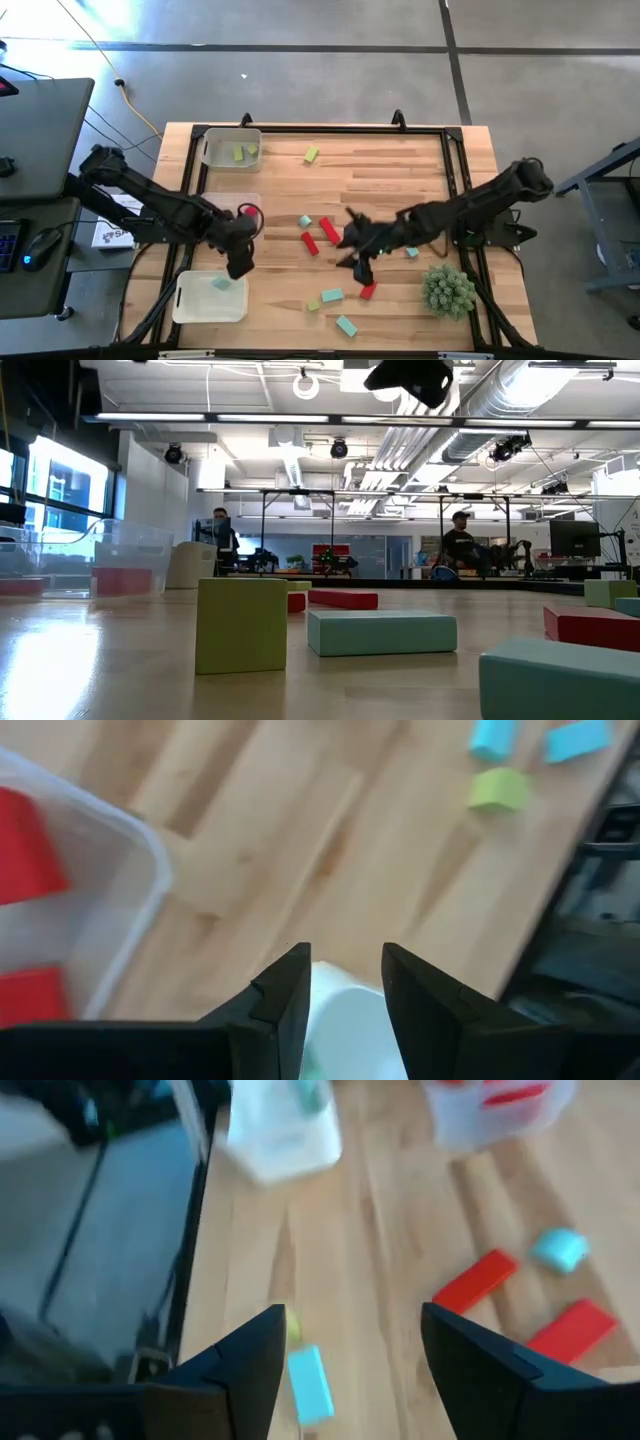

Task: Sort & place blocks by color
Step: Put the light blue block into the white bin

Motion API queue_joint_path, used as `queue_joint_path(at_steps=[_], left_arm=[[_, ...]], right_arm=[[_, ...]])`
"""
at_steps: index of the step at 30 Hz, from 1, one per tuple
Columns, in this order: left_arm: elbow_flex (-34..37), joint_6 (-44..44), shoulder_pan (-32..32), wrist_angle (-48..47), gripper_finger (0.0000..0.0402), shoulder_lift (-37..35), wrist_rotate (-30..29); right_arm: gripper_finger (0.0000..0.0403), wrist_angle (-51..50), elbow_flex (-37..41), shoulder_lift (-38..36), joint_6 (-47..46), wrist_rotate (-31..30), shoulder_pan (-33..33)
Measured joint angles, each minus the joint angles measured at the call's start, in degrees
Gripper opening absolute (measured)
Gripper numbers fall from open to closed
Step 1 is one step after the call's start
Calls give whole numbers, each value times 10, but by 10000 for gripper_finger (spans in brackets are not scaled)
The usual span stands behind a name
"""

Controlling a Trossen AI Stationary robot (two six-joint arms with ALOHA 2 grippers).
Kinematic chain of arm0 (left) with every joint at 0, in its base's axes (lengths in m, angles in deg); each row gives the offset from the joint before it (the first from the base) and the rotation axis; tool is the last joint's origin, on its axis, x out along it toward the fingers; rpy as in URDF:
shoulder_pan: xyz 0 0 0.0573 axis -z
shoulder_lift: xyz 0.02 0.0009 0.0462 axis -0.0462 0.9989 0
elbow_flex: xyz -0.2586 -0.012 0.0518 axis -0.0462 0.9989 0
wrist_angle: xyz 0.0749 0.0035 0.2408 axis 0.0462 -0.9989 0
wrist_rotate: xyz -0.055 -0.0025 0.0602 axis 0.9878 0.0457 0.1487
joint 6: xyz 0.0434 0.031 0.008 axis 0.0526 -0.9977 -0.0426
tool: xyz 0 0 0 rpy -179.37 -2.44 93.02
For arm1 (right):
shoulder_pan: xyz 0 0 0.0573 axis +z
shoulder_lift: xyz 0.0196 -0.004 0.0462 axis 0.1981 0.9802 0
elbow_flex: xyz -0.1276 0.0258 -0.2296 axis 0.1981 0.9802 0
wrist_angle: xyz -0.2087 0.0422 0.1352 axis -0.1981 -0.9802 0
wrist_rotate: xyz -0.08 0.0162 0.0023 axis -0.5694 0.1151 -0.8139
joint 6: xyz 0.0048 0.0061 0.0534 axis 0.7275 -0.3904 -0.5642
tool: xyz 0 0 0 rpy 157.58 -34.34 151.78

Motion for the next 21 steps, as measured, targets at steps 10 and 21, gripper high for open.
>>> queue_joint_path(at_steps=[10,21], left_arm=[[-1,60,63,70,113,0,-6],[-1,77,86,80,113,0,-21]], right_arm=[[222,42,0,111,45,-33,61],[222,72,1,194,68,-25,67]])
